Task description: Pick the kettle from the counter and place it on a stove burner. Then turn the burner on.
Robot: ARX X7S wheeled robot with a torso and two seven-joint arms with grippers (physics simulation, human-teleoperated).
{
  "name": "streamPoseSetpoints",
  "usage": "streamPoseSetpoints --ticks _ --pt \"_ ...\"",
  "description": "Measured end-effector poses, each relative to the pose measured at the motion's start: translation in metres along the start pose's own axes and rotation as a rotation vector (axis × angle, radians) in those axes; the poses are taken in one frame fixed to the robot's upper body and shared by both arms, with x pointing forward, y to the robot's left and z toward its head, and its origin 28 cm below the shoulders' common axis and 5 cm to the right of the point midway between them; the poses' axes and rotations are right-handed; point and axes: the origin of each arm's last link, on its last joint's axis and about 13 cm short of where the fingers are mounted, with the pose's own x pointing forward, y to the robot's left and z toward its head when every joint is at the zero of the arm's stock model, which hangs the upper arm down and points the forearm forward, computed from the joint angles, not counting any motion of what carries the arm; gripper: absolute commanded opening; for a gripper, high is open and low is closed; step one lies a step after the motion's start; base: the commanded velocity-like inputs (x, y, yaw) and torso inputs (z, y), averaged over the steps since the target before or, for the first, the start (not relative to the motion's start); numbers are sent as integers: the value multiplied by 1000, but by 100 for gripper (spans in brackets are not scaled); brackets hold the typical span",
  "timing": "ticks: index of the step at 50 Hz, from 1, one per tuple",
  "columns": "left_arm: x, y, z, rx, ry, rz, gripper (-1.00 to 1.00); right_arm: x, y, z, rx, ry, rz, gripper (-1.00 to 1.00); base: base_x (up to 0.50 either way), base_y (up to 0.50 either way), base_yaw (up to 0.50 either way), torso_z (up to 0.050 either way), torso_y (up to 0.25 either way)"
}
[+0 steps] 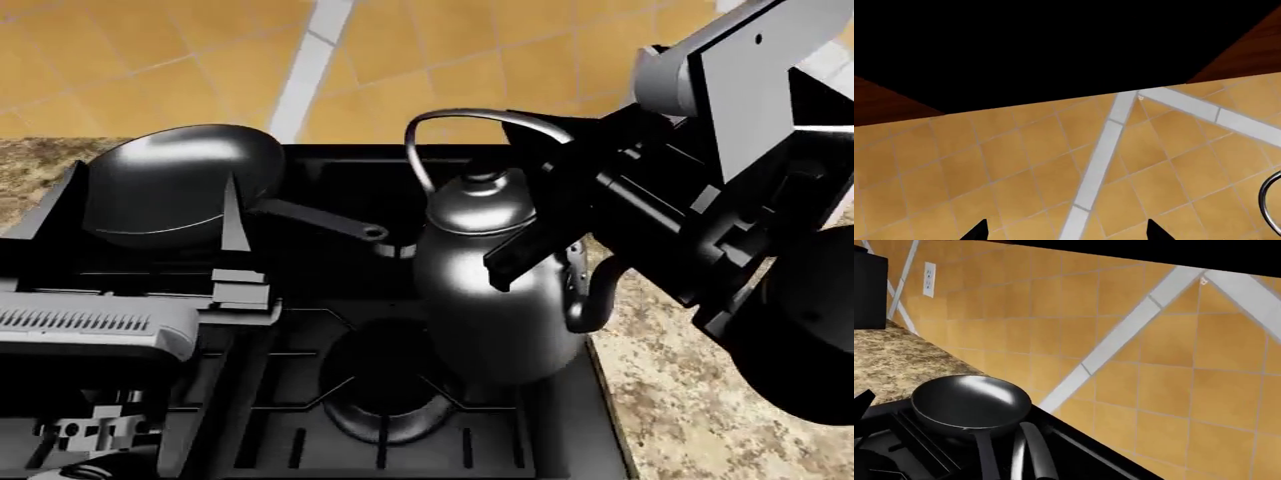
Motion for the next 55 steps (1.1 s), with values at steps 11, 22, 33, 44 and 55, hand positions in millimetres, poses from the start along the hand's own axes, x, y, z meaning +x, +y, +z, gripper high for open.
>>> streamPoseSetpoints --ticks 11,22,33,44,55 --pt "0 1 0 3 -2 3 100 1 1 -1 10 8 11 -100 0 318 0 0 0" --pt "0 0 1 0 -2 2 100 3 0 -2 41 5 16 -100 0 0 0 0 1" --pt "0 1 1 -3 -4 2 100 12 1 -6 68 -4 30 -100 0 0 0 1 0" --pt "0 1 2 -4 -5 6 100 22 5 -13 100 -3 59 -100 0 0 0 0 1" --pt "0 2 2 -4 -6 10 100 27 8 -22 135 -4 81 -100 0 0 0 0 1"
